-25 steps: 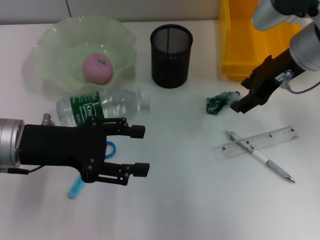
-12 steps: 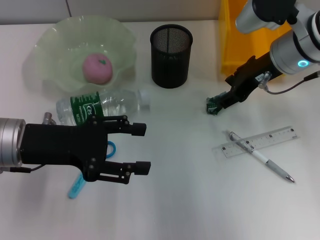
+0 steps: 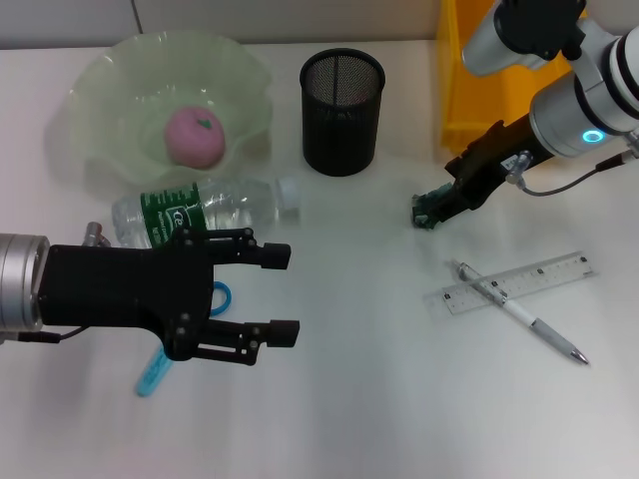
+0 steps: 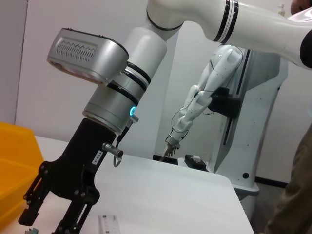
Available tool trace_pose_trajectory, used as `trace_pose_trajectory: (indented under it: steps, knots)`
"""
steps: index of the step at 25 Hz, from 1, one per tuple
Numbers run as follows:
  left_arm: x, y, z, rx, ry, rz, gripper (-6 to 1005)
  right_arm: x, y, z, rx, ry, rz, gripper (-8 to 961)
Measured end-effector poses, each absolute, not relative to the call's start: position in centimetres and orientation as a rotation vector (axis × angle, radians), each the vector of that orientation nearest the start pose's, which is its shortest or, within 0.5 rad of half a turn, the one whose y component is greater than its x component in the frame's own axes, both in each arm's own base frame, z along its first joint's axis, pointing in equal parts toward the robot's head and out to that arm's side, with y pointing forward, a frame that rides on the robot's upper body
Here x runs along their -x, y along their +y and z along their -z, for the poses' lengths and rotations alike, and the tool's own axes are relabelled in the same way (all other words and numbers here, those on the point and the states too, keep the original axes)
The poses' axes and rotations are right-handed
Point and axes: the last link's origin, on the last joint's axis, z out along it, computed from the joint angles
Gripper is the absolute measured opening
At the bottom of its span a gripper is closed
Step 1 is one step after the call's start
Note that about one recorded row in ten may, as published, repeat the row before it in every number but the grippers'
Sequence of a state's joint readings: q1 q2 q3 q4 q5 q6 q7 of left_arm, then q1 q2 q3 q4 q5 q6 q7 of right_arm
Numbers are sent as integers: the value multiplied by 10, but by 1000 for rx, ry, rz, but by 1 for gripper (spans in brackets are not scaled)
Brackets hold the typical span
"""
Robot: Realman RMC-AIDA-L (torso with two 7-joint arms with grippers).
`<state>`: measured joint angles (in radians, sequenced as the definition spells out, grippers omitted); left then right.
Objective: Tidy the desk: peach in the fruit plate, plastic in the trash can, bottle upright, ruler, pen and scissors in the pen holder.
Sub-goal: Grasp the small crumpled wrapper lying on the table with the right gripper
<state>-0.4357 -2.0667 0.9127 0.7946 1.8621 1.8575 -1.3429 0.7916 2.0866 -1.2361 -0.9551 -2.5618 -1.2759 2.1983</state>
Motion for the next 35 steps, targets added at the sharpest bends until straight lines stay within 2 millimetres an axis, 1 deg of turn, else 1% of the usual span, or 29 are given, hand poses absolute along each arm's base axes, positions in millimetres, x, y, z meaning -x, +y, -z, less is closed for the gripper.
trace_pose_trajectory:
  steps: [7,15,35]
  knots:
    - [234,282,-8,3016,-321,880,798,-182,406,31,2703,644,350,687]
    - [234,282,-8,3009,-320,885,798,-186,405,41,2703,626,386,687]
    - [232,287,-8,2991,-312,877,797,-187,406,47,2695,575,422,687]
